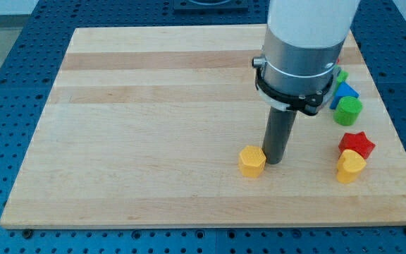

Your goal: Slightly move the red star to the top right of the yellow heart

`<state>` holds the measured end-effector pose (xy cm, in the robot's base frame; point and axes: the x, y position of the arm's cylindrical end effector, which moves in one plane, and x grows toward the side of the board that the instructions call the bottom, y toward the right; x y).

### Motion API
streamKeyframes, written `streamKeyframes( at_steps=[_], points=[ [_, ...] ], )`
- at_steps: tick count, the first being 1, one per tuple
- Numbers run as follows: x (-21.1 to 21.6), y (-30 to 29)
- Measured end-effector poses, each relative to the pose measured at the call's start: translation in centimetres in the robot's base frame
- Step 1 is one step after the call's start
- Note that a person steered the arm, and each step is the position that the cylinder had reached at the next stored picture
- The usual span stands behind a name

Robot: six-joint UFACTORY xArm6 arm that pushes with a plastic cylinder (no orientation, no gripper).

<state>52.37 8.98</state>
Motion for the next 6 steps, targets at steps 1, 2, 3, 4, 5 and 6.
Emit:
streamKeyframes(
  at_steps=[1, 2, 3, 4, 5, 6],
  points=[
    [-0.5, 1.5],
    [-0.9, 2.6],
    [-3.0, 3.0],
    [-3.5, 5.2],
    [-3.6, 7.5],
    [-3.8, 10.1]
  ],
)
